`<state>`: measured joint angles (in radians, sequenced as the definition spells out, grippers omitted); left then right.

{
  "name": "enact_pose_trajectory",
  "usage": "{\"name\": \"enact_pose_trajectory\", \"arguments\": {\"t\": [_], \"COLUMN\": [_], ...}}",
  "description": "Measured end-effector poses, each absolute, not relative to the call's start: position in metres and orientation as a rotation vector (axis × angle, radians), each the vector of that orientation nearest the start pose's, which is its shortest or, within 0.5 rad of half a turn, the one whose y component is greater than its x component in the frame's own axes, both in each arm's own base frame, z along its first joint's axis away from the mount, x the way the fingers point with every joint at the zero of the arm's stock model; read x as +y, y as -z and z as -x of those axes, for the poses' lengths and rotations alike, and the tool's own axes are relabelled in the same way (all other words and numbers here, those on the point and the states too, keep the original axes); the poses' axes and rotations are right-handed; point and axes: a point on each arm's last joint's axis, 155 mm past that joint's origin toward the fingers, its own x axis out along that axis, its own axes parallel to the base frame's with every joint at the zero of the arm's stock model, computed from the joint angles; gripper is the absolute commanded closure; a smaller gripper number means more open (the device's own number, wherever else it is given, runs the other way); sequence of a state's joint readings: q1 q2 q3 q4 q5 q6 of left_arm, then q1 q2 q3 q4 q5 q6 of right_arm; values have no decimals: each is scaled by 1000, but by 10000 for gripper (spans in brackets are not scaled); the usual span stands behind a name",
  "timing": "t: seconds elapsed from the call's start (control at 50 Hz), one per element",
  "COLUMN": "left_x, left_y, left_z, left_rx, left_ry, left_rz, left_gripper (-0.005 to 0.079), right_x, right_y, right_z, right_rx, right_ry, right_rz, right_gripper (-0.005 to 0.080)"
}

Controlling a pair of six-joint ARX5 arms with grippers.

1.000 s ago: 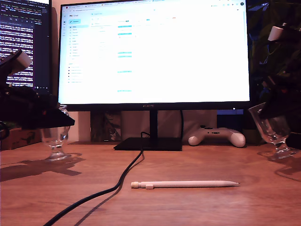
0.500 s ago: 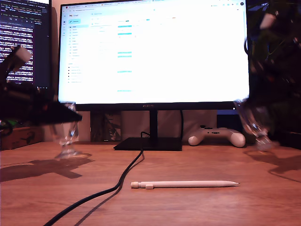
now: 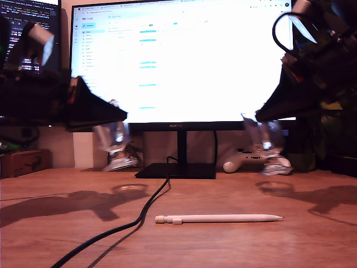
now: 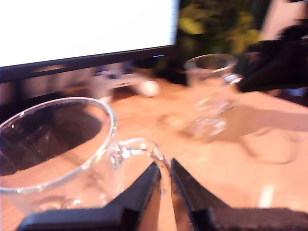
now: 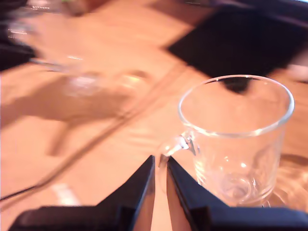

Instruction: Pick the small glass cups in front of you with each of your hands, and place them behind the white pen

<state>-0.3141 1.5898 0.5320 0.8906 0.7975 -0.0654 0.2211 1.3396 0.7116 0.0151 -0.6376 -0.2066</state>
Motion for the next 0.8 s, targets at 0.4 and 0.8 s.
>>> {"name": "enact_pose_trajectory", "arguments": {"t": [0.4, 0.8], "left_x": [-293, -309], "left_y": [-163, -171], "left_z": [-294, -278], "left_rx": [186, 141], "left_ry": [1271, 1334], "left_rz": [94, 82], "left_gripper": [761, 761], "right_x": [212, 226], "right_y": [-157, -178], "right_z": [-311, -289], "right_rx": [496, 434], "right_ry": [-1068, -1227], "right_rz": [5, -39], "right_gripper": [765, 765]}}
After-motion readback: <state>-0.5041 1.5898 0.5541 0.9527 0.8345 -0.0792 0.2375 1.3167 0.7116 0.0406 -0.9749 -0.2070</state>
